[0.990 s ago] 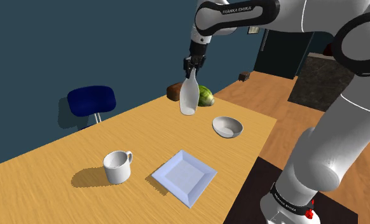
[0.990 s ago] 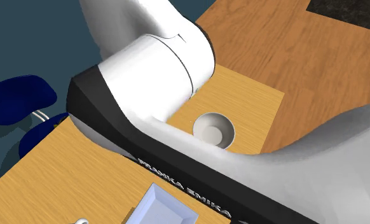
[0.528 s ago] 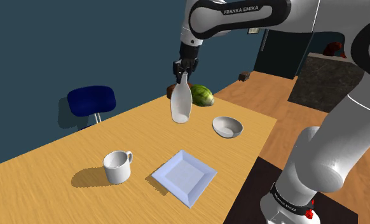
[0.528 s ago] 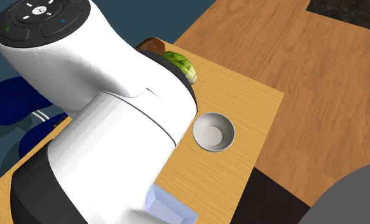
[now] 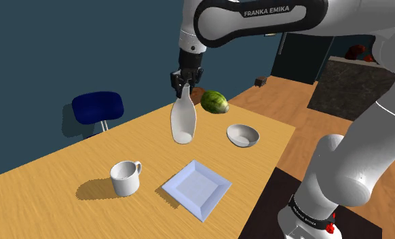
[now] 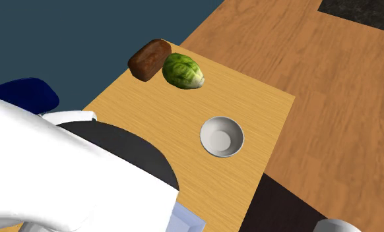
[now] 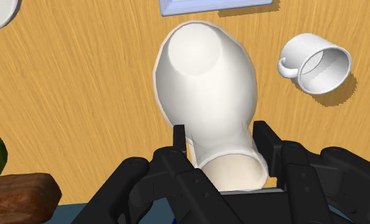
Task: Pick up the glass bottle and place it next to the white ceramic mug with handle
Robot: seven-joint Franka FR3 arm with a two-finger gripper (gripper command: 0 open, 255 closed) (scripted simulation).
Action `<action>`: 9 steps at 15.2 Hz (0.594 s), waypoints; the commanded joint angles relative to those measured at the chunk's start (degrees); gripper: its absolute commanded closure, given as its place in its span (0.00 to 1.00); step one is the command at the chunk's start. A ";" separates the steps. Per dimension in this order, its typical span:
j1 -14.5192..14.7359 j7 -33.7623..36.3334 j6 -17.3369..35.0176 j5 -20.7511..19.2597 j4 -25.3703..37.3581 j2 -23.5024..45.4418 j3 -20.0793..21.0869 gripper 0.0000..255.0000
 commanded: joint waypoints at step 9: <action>5.22 14.79 -2.32 -1.17 4.60 3.41 9.29 1.00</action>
